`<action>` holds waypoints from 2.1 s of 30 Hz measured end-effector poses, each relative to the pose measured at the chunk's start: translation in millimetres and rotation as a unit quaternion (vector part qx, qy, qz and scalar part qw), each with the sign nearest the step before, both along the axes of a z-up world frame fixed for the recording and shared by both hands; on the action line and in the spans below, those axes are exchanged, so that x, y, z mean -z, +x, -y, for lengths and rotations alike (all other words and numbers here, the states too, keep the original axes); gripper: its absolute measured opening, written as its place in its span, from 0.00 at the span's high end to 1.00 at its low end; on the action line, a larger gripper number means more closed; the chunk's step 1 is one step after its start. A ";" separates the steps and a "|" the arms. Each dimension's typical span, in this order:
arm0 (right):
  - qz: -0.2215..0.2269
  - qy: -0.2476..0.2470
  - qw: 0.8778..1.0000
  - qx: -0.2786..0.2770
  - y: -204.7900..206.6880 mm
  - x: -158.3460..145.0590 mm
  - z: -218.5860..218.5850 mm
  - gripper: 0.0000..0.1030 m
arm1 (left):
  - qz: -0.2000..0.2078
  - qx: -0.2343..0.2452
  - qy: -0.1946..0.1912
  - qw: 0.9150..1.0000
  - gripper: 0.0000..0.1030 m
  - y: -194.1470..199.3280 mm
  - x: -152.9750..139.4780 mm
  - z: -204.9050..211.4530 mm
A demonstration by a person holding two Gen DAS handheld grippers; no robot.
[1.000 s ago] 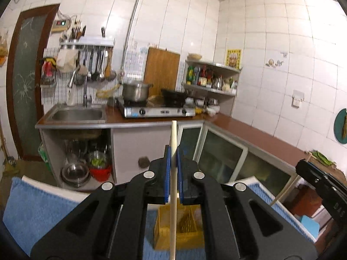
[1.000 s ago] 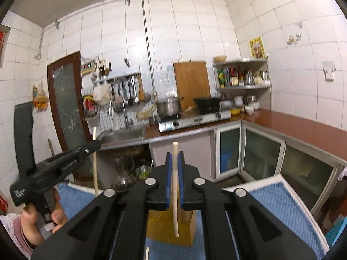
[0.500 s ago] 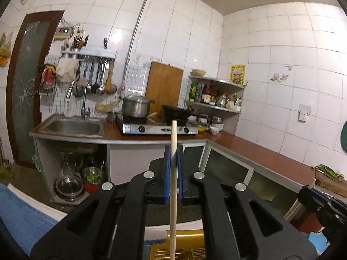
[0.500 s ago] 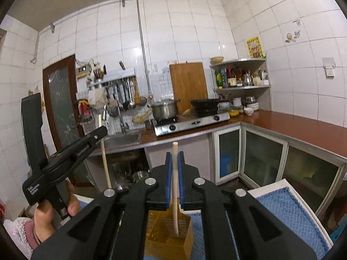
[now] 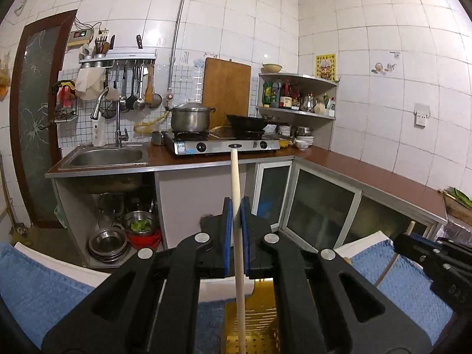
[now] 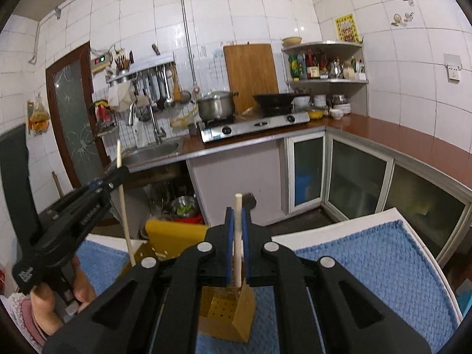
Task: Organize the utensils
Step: 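Lower the chopstick into the holder and open the left tool while the right tool releases its chopstick, then move the left tool back to the chopsticks while the right tool returns to another chopstick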
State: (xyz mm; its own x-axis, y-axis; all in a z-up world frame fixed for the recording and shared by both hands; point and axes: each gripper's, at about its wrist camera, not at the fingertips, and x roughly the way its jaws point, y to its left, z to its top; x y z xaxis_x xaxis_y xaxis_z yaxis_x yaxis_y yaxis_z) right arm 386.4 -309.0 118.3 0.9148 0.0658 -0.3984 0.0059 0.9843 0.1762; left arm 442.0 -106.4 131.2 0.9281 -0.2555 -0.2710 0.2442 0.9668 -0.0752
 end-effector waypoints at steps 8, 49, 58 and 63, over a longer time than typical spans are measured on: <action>-0.003 -0.010 1.000 -0.003 -1.7 6.4 -5.2 0.94 | 0.006 -0.011 -0.008 1.000 0.96 3.6 -6.5 -2.9; -0.076 0.005 0.997 -0.011 -165.1 34.6 0.4 0.46 | -0.107 -0.059 0.072 0.990 0.05 -208.9 29.6 -97.0; -0.147 0.011 0.989 0.005 -158.1 98.7 -2.2 0.46 | -0.196 -0.079 0.080 0.974 0.05 -194.8 90.9 -103.7; -0.186 0.016 0.982 0.018 -142.9 123.0 -0.3 0.46 | -0.256 -0.063 0.070 0.962 0.07 -177.0 117.3 -105.8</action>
